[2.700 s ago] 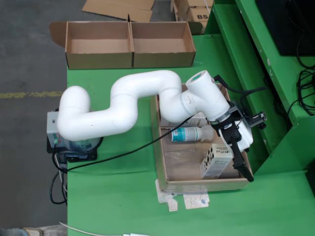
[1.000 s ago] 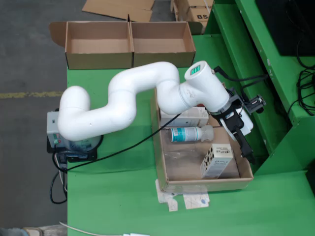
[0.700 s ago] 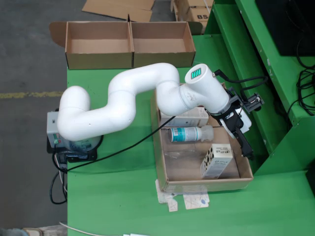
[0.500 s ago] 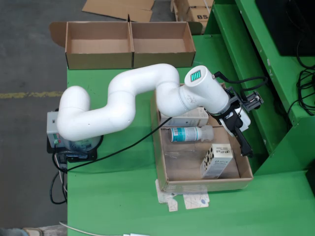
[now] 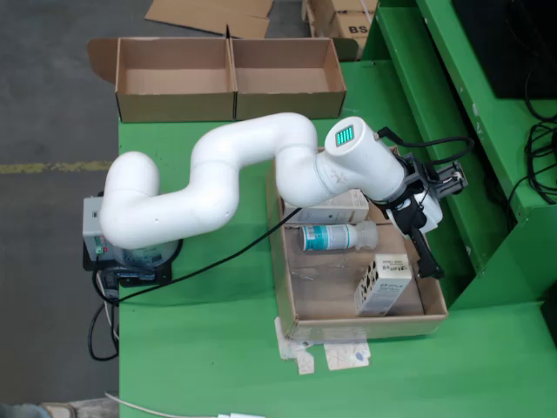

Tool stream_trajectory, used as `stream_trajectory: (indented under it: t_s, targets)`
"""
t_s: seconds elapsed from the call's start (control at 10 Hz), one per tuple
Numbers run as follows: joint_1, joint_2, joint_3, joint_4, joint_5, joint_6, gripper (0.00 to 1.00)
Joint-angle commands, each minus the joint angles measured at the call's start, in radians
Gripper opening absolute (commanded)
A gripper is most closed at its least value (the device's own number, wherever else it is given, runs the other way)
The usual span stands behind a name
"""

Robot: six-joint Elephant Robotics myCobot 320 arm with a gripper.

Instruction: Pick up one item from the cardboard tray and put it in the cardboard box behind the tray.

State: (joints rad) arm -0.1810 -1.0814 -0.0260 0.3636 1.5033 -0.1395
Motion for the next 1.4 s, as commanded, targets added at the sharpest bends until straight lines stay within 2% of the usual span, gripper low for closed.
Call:
stream_trajectory:
  t_s: [0.0,0.1,0.4,0.8,0.9,1.1,1.3]
  targets:
    - [0.006,0.087,0.026,-0.109,-0.128,0.047,1.0]
    - [0.002,0.083,0.026,-0.102,-0.184,0.047,1.0]
    - [0.0,0.039,0.026,-0.054,-0.238,0.031,1.0]
    - [0.0,0.001,0.026,-0.225,-0.084,0.075,1.0]
    - [0.0,0.001,0.026,-0.225,-0.084,0.075,1.0]
    - [0.026,-0.013,0.026,-0.385,-0.02,0.098,1.0]
    - [0.031,-0.018,0.026,-0.38,-0.023,0.102,1.0]
